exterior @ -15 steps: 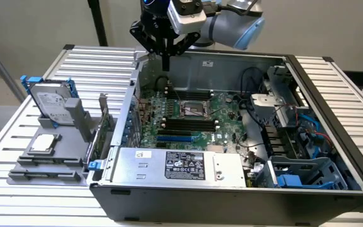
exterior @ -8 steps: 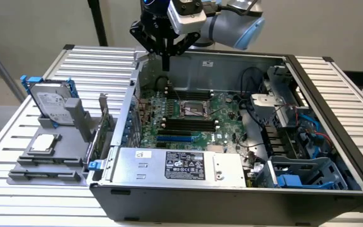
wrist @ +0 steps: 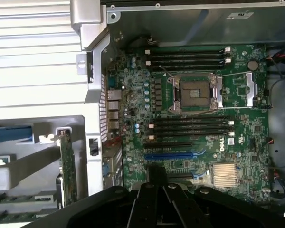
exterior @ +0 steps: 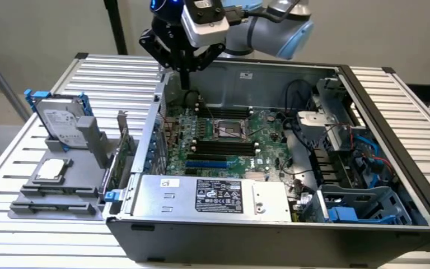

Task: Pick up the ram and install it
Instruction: 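Reach for the ram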

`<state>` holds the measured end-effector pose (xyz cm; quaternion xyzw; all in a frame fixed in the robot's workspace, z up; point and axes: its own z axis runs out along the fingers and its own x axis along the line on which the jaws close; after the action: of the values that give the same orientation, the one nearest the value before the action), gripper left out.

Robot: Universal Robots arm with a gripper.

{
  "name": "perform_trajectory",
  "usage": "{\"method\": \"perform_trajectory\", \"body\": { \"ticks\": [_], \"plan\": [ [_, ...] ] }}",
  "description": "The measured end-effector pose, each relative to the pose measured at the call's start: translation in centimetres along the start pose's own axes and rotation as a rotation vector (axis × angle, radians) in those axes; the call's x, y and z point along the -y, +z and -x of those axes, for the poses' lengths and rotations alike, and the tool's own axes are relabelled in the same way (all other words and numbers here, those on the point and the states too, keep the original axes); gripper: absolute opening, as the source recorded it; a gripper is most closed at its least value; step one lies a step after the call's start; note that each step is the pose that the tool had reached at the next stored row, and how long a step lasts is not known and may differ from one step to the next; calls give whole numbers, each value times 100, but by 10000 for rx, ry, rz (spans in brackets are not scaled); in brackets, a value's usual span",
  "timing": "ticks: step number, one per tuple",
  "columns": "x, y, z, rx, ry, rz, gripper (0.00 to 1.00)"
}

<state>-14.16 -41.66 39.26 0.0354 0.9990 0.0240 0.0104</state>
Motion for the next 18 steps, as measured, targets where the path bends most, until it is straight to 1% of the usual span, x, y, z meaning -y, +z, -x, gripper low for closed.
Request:
{"method": "perform_trajectory", "body": {
  "ticks": [3, 8, 18],
  "plan": [
    [58, -5, -132, 1, 1, 1, 11],
    [125, -11, -338, 0, 1, -1, 11],
    [223, -7, -610, 0, -14, -3, 11]
  ]
}}
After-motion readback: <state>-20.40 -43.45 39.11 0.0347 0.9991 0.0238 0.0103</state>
